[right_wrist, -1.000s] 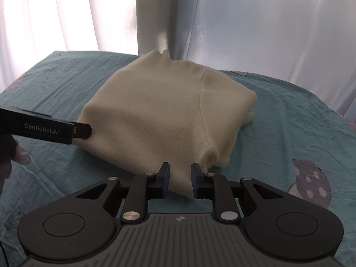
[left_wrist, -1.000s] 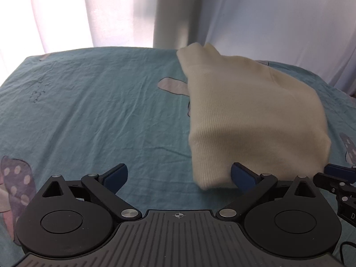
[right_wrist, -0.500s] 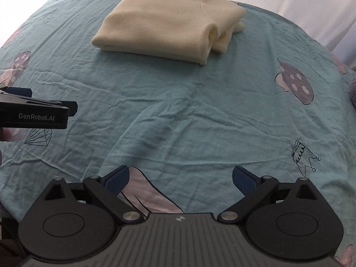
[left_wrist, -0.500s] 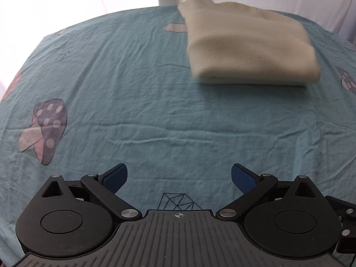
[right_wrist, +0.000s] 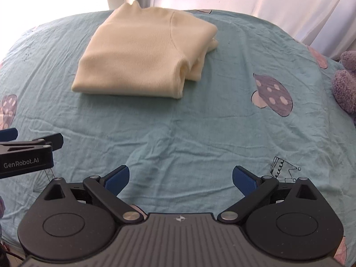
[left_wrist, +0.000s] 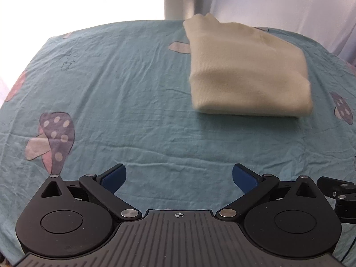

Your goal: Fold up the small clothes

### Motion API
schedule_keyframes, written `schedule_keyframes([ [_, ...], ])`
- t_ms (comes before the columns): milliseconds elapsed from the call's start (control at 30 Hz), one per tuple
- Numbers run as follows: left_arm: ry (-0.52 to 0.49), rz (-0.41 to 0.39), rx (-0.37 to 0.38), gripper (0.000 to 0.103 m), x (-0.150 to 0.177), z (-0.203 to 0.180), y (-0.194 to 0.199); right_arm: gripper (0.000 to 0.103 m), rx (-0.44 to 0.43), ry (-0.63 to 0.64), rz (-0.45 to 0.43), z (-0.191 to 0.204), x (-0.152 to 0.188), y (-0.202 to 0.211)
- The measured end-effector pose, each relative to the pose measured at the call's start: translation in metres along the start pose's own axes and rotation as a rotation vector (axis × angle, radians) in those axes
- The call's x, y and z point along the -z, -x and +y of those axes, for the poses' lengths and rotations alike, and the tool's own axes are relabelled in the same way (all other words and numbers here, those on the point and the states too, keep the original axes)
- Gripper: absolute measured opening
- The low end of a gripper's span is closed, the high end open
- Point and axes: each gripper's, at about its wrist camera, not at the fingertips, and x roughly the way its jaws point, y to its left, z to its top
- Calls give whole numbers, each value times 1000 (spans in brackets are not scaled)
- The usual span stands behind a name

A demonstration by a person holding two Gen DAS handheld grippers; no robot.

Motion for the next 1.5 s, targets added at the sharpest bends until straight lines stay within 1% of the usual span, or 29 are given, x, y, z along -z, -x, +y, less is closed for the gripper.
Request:
schedule_keyframes([
  [100, -45, -9, -45, 103, -3, -3, 2, 99, 8, -3, -11, 2, -6, 4],
  [167, -62, -30, -54, 103, -5, -2, 6, 99, 7, -9, -20, 3, -9, 6],
  [300, -61, -47, -29, 103, -9, -2, 9, 99, 5, -28, -34, 4, -14, 7],
  [367, -59, -49, -20, 103, -12, -2, 9, 99, 19, -26, -42, 7, -15, 7],
  [567, -52, -31, 6, 103, -14, -5, 6, 99, 30, -31, -47, 11, -19, 7],
  [1233, -41, -20, 31, 103, -14, -4, -1, 99, 28, -38, -49, 10, -21, 6],
  [1500, -29, 0, 47, 103, -14, -3, -5, 99, 25, -45, -46, 9, -20, 6],
])
